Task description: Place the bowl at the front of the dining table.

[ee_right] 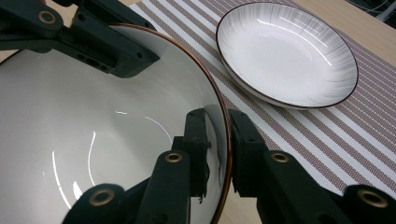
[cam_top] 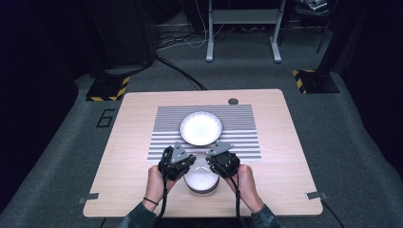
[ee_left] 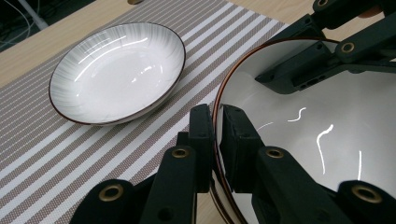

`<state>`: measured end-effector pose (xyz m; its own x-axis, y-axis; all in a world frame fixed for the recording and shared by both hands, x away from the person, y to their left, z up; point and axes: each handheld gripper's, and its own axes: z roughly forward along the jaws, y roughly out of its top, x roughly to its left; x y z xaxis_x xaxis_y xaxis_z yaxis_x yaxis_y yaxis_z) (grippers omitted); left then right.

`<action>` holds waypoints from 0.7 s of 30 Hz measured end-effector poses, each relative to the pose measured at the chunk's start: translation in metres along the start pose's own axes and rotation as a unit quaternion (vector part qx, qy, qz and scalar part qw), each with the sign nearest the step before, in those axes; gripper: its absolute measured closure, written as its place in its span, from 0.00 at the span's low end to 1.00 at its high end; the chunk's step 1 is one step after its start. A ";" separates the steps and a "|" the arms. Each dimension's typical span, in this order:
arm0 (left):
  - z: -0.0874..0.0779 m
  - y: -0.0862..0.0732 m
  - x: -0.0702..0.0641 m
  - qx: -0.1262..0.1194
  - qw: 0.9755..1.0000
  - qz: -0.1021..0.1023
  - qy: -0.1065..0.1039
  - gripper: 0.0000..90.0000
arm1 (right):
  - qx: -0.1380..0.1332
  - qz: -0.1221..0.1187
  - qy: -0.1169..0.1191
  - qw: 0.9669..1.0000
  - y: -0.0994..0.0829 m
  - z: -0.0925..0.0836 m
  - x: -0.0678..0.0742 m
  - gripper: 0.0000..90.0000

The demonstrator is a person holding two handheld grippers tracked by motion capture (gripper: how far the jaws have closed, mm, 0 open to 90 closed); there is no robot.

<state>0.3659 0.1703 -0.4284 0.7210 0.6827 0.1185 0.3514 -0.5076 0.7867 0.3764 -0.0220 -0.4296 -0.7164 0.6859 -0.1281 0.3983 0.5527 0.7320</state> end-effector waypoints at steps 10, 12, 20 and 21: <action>-0.001 0.000 -0.001 -0.003 1.000 0.006 0.004 0.92 | -0.020 -0.002 -0.008 1.000 0.002 -0.005 0.002 0.87; -0.002 0.001 -0.001 -0.003 1.000 0.007 0.005 0.92 | -0.023 -0.005 -0.010 1.000 0.003 -0.007 0.003 0.88; -0.004 0.002 -0.002 -0.008 1.000 0.013 0.010 0.92 | -0.040 -0.012 -0.016 0.999 0.002 -0.010 0.004 0.88; -0.005 0.002 -0.003 -0.008 1.000 0.014 0.011 0.92 | -0.041 -0.012 -0.015 0.999 0.002 -0.010 0.004 0.89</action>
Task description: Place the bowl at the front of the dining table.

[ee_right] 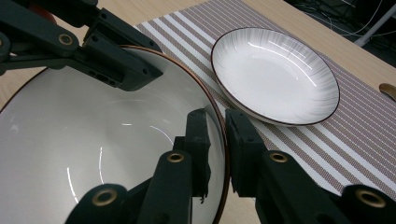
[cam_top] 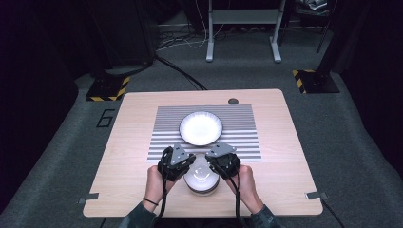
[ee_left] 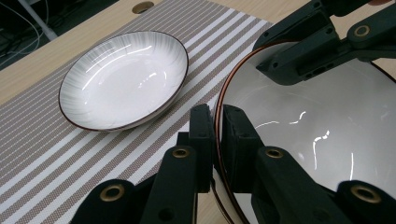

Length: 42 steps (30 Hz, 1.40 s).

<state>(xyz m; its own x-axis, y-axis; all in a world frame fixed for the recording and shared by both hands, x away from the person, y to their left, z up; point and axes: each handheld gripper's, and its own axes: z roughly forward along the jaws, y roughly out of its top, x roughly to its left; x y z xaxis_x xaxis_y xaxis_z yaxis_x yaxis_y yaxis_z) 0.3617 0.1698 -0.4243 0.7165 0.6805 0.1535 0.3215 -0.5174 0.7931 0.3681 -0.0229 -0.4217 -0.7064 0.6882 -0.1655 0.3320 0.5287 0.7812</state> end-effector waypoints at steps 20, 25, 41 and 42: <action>-0.009 0.008 -0.001 -0.018 1.000 0.014 0.011 0.92 | -0.029 -0.020 -0.019 0.999 0.004 -0.012 0.004 0.89; -0.012 0.012 -0.002 -0.023 1.000 0.016 0.013 0.92 | -0.033 -0.024 -0.025 0.999 0.008 -0.018 0.003 0.89; -0.017 0.017 0.005 -0.033 0.999 0.014 0.013 0.91 | -0.037 -0.030 -0.034 0.998 0.019 -0.022 0.004 0.89; -0.017 0.018 0.006 -0.033 0.999 0.014 0.013 0.91 | -0.038 -0.030 -0.034 0.998 0.019 -0.022 0.004 0.89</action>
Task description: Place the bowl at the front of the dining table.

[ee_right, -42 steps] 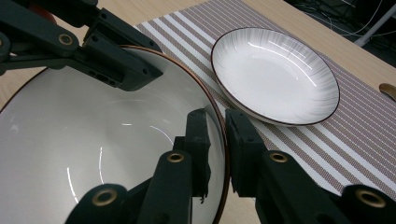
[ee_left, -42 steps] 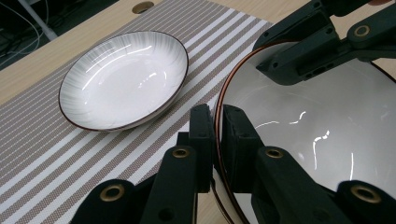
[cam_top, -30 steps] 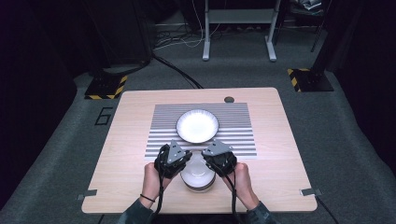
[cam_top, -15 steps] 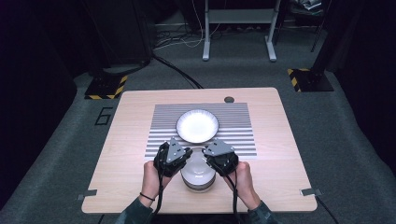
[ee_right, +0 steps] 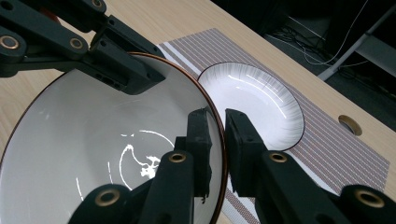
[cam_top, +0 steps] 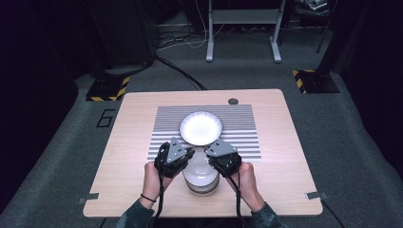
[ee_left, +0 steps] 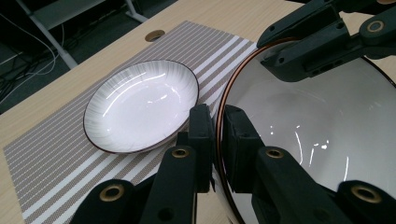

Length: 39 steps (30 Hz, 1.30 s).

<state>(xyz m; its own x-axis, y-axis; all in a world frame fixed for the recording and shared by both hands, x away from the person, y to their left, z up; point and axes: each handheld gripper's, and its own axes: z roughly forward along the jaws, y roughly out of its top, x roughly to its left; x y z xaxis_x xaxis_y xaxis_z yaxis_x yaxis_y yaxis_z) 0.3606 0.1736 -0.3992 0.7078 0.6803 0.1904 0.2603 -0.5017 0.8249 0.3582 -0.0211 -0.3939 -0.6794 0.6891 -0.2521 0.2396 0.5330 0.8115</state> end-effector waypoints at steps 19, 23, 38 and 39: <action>0.000 0.015 0.009 -0.009 1.000 -0.009 -0.011 0.91 | 0.002 -0.001 -0.013 1.000 0.013 -0.006 -0.008 0.90; -0.001 0.023 0.012 -0.009 1.000 -0.005 -0.013 0.91 | 0.005 -0.003 -0.021 1.000 0.019 -0.009 -0.010 0.90; 0.004 0.030 0.015 -0.010 1.000 0.004 -0.013 0.91 | 0.006 0.008 -0.030 0.999 0.019 -0.007 -0.016 0.90; 0.004 0.031 0.015 -0.010 1.000 0.006 -0.012 0.91 | 0.005 0.006 -0.030 1.000 0.021 -0.007 -0.017 0.90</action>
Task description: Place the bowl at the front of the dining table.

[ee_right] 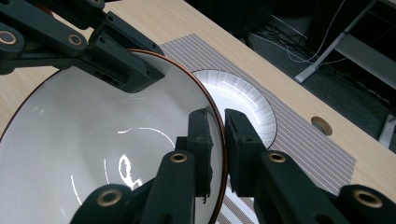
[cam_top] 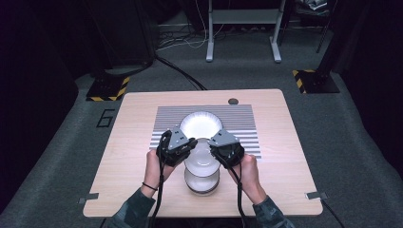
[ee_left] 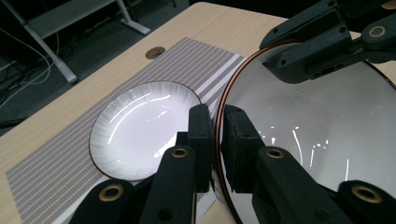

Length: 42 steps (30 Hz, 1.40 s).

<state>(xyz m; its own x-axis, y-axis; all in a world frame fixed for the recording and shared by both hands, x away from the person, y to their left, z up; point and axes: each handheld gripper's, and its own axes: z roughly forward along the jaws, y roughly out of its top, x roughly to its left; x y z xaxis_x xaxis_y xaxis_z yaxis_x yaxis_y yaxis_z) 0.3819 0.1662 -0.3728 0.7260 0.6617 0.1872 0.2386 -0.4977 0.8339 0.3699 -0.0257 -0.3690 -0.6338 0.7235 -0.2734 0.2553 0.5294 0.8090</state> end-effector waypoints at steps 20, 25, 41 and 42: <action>0.008 0.024 0.023 -0.002 1.000 0.010 0.003 0.91 | -0.002 0.008 -0.009 1.000 0.021 0.009 -0.021 0.90; 0.012 0.030 0.029 -0.006 1.000 0.010 0.004 0.91 | 0.000 0.006 -0.014 1.000 0.026 0.013 -0.027 0.90; 0.027 0.035 0.049 0.004 1.000 0.002 0.005 0.91 | 0.010 0.010 -0.012 1.000 0.036 0.034 -0.042 0.90; 0.028 0.034 0.050 0.004 1.000 0.003 0.004 0.91 | 0.011 0.011 -0.012 1.000 0.036 0.035 -0.042 0.90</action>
<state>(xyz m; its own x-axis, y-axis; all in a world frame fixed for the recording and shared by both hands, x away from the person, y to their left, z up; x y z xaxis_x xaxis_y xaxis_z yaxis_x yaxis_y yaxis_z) 0.4446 0.1666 -0.3492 0.7222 0.6634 0.1959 0.2397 -0.5056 0.8288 0.4314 -0.0213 -0.3462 -0.6099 0.7456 -0.2685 0.2850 0.5225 0.8036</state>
